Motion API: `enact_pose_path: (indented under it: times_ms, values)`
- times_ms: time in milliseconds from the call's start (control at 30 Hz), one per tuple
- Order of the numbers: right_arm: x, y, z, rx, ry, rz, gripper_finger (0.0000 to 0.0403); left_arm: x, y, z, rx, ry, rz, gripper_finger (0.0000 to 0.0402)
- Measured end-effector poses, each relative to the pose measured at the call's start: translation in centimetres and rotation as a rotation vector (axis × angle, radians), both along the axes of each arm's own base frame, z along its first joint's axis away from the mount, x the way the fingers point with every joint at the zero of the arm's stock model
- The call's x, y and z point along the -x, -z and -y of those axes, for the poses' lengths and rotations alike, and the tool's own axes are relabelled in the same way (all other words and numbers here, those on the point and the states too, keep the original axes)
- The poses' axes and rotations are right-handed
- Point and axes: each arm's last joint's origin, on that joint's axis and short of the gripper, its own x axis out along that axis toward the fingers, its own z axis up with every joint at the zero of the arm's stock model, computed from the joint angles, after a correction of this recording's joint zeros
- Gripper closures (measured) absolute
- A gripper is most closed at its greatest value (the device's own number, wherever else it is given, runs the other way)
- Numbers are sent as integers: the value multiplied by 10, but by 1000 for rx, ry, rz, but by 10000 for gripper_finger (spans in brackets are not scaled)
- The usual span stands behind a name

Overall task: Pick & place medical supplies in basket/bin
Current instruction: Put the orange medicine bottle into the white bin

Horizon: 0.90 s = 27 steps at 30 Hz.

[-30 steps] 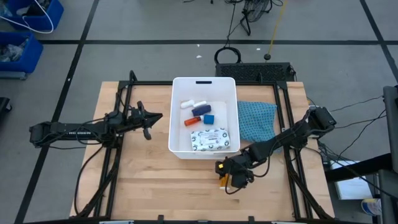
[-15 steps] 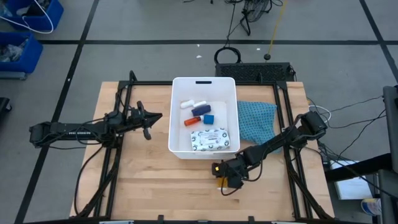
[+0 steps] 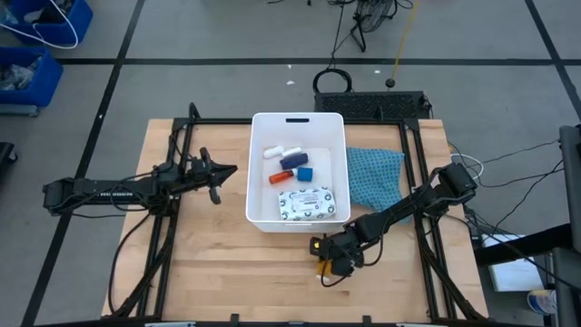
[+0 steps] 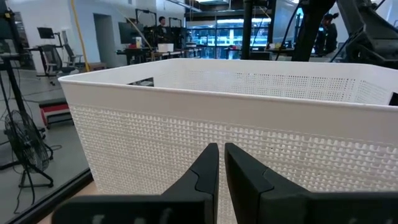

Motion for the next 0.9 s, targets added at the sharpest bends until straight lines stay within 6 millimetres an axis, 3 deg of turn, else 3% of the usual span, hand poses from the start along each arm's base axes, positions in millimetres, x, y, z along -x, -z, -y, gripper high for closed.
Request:
enact_pose_path:
  times_ms: [167, 367, 633, 900]
  values:
    - [3, -12, 0, -66, 77, -12, 239, 0, 0, 0, 2, 1, 0, 369]
    - [10, -53, 3, -176, 165, 69, 222, 0, 0, 0, 6, 1, 2, 369]
    - [35, -126, 15, -357, 231, 253, 238, 0, 0, 0, 8, 1, 1, 369]
    - [81, -196, 46, -580, 394, 411, 236, 0, 0, 0, 10, 2, 0, 369]
